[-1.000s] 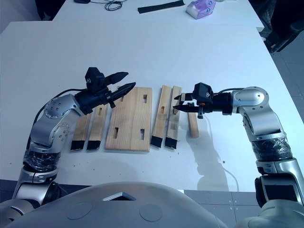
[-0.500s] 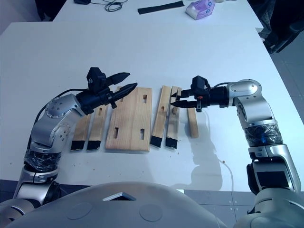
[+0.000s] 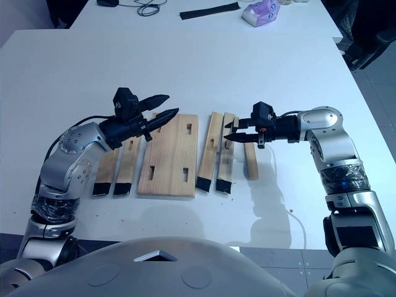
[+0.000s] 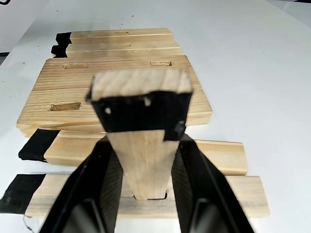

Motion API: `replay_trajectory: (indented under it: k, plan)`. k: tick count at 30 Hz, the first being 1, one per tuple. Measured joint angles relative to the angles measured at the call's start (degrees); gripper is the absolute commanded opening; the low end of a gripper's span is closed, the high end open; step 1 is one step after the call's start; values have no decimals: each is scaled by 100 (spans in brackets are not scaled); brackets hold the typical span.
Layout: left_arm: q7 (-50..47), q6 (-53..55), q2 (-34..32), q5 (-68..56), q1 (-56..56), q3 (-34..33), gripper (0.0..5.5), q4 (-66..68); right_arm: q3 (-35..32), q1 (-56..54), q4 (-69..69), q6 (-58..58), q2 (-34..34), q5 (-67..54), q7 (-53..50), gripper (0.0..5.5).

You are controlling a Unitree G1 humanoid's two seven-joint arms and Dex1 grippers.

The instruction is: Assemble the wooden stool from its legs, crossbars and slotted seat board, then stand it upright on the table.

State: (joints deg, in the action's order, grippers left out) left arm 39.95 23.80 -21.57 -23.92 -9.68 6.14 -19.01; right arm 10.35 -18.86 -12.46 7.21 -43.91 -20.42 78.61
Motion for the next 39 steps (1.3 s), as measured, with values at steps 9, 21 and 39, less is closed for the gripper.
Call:
replay_trajectory:
  k: [9, 21, 39]
  plan:
    - [5, 7, -17, 0, -29, -1, 229, 5, 1, 91, 134, -16, -163, -7, -3, 130]
    - [-9, 68, -11, -2, -99, -14, 229, 44, 398, 461, -495, -73, 373, 467, -540, 255]
    - [-131, 28, 85, 24, -116, -20, 229, 141, 41, 437, -533, -42, 425, 504, -739, 305]
